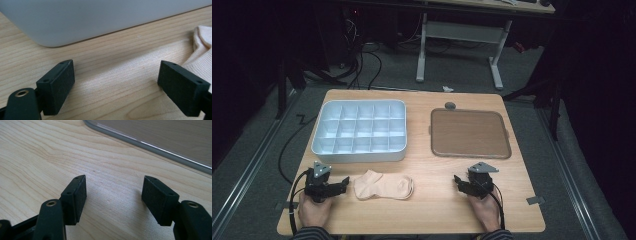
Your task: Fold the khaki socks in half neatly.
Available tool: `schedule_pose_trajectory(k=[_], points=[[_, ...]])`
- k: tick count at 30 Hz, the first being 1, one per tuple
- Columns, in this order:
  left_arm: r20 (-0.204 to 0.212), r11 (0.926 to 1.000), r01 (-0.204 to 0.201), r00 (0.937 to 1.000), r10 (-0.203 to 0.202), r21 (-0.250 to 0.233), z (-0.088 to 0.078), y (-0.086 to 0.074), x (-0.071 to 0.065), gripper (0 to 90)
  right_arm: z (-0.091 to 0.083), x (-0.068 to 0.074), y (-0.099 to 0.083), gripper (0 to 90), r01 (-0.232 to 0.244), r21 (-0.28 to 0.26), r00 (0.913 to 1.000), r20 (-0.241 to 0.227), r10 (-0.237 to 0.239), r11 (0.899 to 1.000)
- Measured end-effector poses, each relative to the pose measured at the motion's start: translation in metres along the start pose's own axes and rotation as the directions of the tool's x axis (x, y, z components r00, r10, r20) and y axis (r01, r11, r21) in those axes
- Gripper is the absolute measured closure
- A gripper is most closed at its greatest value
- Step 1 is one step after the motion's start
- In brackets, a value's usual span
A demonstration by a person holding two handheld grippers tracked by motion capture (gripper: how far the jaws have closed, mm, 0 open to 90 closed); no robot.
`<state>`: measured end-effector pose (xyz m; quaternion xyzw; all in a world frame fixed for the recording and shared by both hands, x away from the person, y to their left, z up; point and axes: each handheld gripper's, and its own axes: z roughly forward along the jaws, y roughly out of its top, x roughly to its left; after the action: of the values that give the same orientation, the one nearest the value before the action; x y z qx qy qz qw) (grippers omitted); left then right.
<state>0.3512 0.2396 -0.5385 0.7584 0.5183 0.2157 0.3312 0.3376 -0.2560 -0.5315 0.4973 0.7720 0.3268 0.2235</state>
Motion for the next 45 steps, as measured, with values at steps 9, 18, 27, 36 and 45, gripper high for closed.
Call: schedule_pose_trajectory(k=[9, 18, 27, 36, 45], points=[[0.0, 1.0, 0.0, 1.0, 0.0, 0.001, 0.0, 0.0, 0.0, 14.6, 0.0, 0.0, 0.0, 36.3, 0.0, 0.0, 1.0, -0.001, 0.0, 1.0], [0.0, 1.0, 0.0, 1.0, 0.0, 0.001, 0.0, 0.0, 0.0, 14.5, 0.0, 0.0, 0.0, 35.9, -0.002, 0.0, 1.0, 0.002, 0.002, 1.0], [0.0, 1.0, 0.001, 1.0, -0.001, -0.001, 0.001, 0.001, 0.0, 14.3, 0.0, 0.0, 0.0, 36.4, -0.002, 0.0, 1.0, 0.001, 0.002, 1.0], [0.006, 1.0, -0.004, 1.0, 0.004, -0.009, -0.001, 0.0, -0.001, 19.1, -0.001, 0.001, 0.0, 38.9, 0.001, 0.005, 1.0, 0.001, -0.001, 1.0], [0.052, 0.9999, 0.007, 0.9986, -0.007, -0.01, -0.003, 0.001, 0.001, 21.4, -0.009, 0.012, -0.005, 48.5, -0.02, -0.006, 0.9997, -0.014, 0.019, 1.0]])
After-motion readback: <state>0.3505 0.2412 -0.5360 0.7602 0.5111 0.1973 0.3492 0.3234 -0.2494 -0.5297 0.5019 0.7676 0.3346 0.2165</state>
